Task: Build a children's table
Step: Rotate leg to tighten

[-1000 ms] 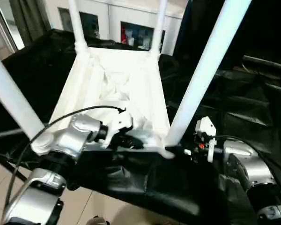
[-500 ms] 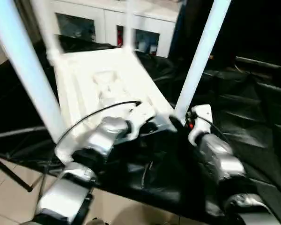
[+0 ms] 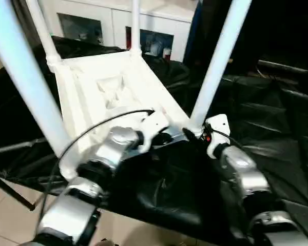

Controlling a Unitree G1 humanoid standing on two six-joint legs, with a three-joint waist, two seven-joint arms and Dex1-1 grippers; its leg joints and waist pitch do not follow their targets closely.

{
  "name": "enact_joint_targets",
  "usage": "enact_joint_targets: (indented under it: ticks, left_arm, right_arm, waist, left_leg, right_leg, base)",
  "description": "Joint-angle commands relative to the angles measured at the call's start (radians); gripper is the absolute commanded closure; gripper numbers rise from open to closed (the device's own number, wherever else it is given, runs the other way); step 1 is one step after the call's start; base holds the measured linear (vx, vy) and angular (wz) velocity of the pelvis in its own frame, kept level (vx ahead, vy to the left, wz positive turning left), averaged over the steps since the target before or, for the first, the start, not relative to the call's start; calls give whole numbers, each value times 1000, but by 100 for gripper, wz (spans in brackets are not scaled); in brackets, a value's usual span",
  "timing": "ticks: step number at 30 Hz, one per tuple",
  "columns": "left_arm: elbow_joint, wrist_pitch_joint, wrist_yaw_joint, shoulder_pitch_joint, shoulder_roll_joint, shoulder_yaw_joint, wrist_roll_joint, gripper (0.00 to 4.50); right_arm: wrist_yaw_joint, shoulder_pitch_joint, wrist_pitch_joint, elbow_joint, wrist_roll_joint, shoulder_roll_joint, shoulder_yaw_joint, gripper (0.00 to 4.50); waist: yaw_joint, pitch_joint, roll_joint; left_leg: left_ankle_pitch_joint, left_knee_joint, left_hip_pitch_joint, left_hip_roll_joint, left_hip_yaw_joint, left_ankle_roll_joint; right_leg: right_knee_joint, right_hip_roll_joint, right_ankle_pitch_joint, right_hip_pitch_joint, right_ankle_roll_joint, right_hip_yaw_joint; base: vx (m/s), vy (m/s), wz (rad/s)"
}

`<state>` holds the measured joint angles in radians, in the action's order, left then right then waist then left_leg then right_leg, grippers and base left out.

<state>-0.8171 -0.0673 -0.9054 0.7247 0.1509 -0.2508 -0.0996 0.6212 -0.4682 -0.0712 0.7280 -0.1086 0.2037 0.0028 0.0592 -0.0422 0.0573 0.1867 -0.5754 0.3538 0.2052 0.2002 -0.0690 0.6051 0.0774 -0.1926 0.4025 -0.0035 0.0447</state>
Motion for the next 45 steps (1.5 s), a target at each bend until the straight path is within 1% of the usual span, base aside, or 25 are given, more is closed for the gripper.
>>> enact_joint_targets:
  ticks: [1, 2, 3, 4, 5, 6, 7, 8, 10, 11, 13, 16, 20, 26, 31, 34, 37, 38, 39, 40, 41, 42, 43, 44, 45]
  left_arm:
    - [31, 27, -110, -17, 1, -25, 34, 450]
    - [53, 31, -173, -28, 25, -28, 50, 450]
    - [68, 31, -211, -36, 38, -31, 60, 450]
    - [73, 31, -222, -38, 42, -32, 63, 450]
    - [83, 30, -246, -43, 50, -34, 70, 450]
    - [91, 30, -268, -47, 60, -37, 74, 450]
    - [98, 33, -291, -52, 73, -40, 77, 450]
    - [103, 32, -307, -56, 82, -42, 79, 450]
    - [116, 31, -340, -65, 96, -45, 86, 450]
    - [135, 18, -367, -77, 106, -47, 95, 450]
    - [148, 12, -381, -84, 113, -48, 99, 450]
    - [152, 11, -382, -88, 112, -45, 97, 450]
    - [168, 3, -392, -97, 119, -45, 103, 450]
    - [177, -1, -397, -103, 124, -39, 100, 450]
    - [169, 4, -382, -104, 121, -33, 93, 450]
    - [152, 10, -336, -98, 108, -23, 82, 450]
    - [117, 10, -242, -76, 80, -7, 64, 450]
    - [98, 10, -193, -63, 65, -2, 52, 450]
    - [89, 10, -172, -57, 59, 0, 47, 450]
    - [74, 10, -137, -47, 47, 3, 39, 450]
    - [65, 10, -113, -41, 39, 4, 34, 450]
    - [42, 3, -51, -24, 9, 8, 24, 450]
    - [33, -2, -25, -17, -5, 8, 19, 450]
    - [20, -7, 17, -6, -29, 9, 13, 450]
    - [17, -7, 25, -3, -34, 9, 11, 450]
  right_arm:
    - [156, 13, 18, -54, -39, 19, 45, 99]
    - [252, 29, 28, -96, -69, 54, 54, 99]
    - [295, 37, 37, -116, -85, 71, 57, 99]
    - [308, 40, 40, -123, -89, 76, 57, 99]
    - [332, 44, 45, -134, -98, 86, 58, 99]
    - [365, 48, 52, -145, -108, 100, 59, 99]
    - [405, 53, 53, -155, -115, 119, 62, 99]
    - [436, 56, 55, -163, -122, 132, 63, 99]
    - [490, 64, 66, -179, -134, 153, 66, 99]
    - [525, 73, 82, -197, -140, 167, 76, 99]
    - [546, 80, 96, -212, -144, 175, 85, 99]
    - [573, 90, 102, -224, -140, 183, 103, 99]
    - [597, 94, 111, -232, -138, 188, 114, 136]
    - [615, 96, 129, -241, -144, 194, 112, 188]
    - [613, 103, 132, -235, -142, 195, 112, 230]
    - [586, 119, 155, -245, -148, 181, 105, 242]
    - [497, 138, 175, -250, -127, 153, 101, 247]
    - [424, 139, 175, -236, -108, 131, 92, 248]
    - [392, 139, 173, -229, -99, 121, 88, 249]
    - [329, 136, 169, -211, -83, 99, 80, 249]
    - [286, 134, 169, -198, -75, 83, 73, 252]
    - [158, 122, 175, -161, -59, 35, 48, 252]
    - [95, 114, 182, -146, -53, 12, 34, 253]
    - [-1, 101, 199, -125, -51, -23, 9, 253]
    - [-20, 98, 204, -121, -51, -30, 4, 253]
  waist:
    - [3, 48, 2]
    - [5, 49, 4]
    - [6, 49, 4]
    - [7, 52, 3]
    - [4, 55, 1]
    - [5, 55, 0]
    - [5, 56, 6]
    - [9, 57, 3]
    - [12, 56, 3]
    - [14, 55, 5]
    - [22, 54, 3]
    - [30, 51, 6]
    - [28, 50, 9]
    - [29, 53, 10]
    - [30, 53, 10]
    - [30, 53, 11]
    - [31, 50, 10]
    - [31, 47, 12]
    - [31, 45, 8]
    - [29, 42, 7]
    - [24, 41, 8]
    - [22, 41, 8]
    - [18, 40, 6]
    - [13, 39, 3]
    - [10, 40, 5]
  left_leg:
    - [262, 68, -4, 29, -16, 45]
    - [239, 65, -2, 28, -15, 55]
    - [230, 64, -1, 28, -14, 63]
    - [203, 63, 1, 31, -15, 76]
    - [171, 61, 2, 32, -14, 83]
    - [163, 59, -1, 32, -13, 86]
    - [154, 57, -1, 31, -11, 92]
    - [126, 55, -1, 33, -10, 107]
    - [127, 54, -3, 33, -8, 117]
    - [128, 54, -4, 34, -7, 118]
    - [130, 55, -5, 37, -6, 111]
    - [163, 57, -6, 37, -5, 85]
    - [185, 60, -6, 36, -9, 59]
    - [147, 56, -4, 33, -8, 71]
    - [147, 54, -4, 33, -7, 75]
    - [153, 55, -5, 33, -8, 72]
    - [164, 57, -7, 33, -8, 67]
    - [193, 59, -9, 32, -10, 55]
    - [203, 60, -7, 31, -10, 45]
    - [253, 63, -13, 31, -12, 23]
    - [286, 65, -13, 30, -16, 8]
    - [296, 67, -12, 31, -18, 1]
    - [318, 70, -15, 30, -20, -12]
    - [334, 72, -14, 28, -24, -24]
    - [339, 73, -13, 27, -25, -26]
  right_leg:
    - [-87, 62, -266, -38, -184, -39]
    - [-82, 61, -231, -42, -195, -39]
    - [-81, 61, -213, -45, -200, -40]
    - [-72, 61, -161, -47, -215, -39]
    - [-64, 60, -98, -46, -237, -38]
    - [-63, 59, -76, -46, -247, -37]
    - [-60, 58, -55, -46, -256, -38]
    - [-52, 58, -4, -48, -279, -37]
    - [-51, 59, 10, -49, -291, -37]
    - [-53, 58, 3, -49, -290, -37]
    - [-53, 60, -13, -49, -286, -36]
    - [-59, 61, -89, -46, -266, -36]
    - [-66, 64, -164, -44, -237, -39]
    - [-59, 61, -108, -46, -242, -38]
    - [-60, 61, -113, -46, -243, -38]
    - [-61, 62, -131, -46, -237, -38]
    - [-65, 61, -147, -40, -228, -39]
    - [-71, 63, -198, -40, -219, -38]
    - [-74, 63, -229, -38, -209, -39]
    - [-84, 65, -312, -32, -190, -39]
    - [-92, 67, -387, -31, -164, -38]
    - [-92, 67, -405, -31, -156, -38]
    - [-97, 67, -442, -25, -139, -38]
    - [-100, 67, -478, -26, -124, -36]
    - [-101, 67, -489, -26, -117, -35]
  base:
    - [0, 0, 0]
    - [0, 0, 0]
    - [0, 0, 0]
    - [0, 0, 0]
    - [0, 0, 0]
    - [0, 0, 0]
    - [0, 0, 0]
    - [0, 0, 0]
    - [0, 0, 0]
    - [0, 0, 0]
    - [0, 0, 0]
    - [0, 0, 0]
    - [0, 0, 0]
    - [0, 0, 0]
    - [0, 0, 0]
    - [0, 0, 0]
    - [0, 0, 0]
    - [0, 0, 0]
    - [0, 0, 0]
    - [0, 0, 0]
    - [0, 0, 0]
    - [0, 0, 0]
    - [0, 0, 0]
    - [0, 0, 0]
    - [0, 0, 0]
